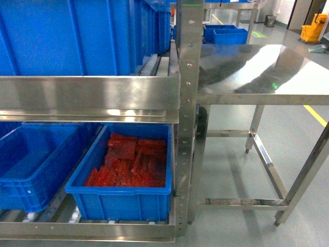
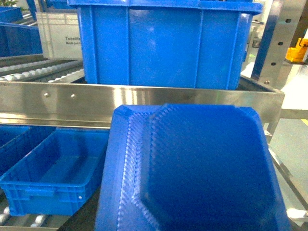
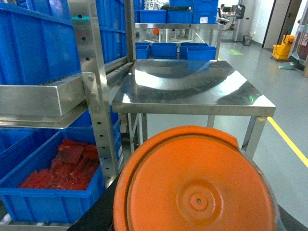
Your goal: Sort blue parts and orange caps into right shelf containers
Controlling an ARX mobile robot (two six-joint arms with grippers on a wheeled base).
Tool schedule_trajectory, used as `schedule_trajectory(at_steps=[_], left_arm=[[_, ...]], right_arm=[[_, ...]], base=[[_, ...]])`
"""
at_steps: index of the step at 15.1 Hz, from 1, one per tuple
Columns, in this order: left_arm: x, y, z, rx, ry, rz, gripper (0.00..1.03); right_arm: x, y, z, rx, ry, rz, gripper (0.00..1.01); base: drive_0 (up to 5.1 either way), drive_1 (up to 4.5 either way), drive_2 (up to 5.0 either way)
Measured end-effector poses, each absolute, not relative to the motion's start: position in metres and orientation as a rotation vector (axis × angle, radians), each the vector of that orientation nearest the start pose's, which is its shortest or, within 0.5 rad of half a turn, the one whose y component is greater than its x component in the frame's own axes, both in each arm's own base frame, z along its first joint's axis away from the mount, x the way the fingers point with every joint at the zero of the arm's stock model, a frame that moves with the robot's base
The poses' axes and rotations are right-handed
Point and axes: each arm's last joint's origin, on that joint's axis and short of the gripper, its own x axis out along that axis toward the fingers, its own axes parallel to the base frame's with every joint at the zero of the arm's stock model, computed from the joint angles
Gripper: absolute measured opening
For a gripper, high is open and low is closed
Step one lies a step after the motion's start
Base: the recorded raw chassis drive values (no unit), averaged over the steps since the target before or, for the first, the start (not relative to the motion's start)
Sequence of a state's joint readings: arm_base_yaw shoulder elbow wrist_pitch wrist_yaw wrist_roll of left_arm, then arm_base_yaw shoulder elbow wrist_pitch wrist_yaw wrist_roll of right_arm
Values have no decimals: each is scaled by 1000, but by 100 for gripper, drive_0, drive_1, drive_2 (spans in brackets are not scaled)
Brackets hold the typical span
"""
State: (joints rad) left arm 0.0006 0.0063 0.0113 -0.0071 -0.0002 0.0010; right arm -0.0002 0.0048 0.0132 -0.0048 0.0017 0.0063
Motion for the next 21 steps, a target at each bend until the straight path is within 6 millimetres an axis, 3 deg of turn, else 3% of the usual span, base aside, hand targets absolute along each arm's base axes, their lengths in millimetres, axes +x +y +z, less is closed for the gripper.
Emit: schedule_trajectory(at_steps=[21], left_arm=[[97,0,166,1,2,1,42]], right_arm=[[97,0,167,6,-2,0,44]], base=[[-501,235,235]])
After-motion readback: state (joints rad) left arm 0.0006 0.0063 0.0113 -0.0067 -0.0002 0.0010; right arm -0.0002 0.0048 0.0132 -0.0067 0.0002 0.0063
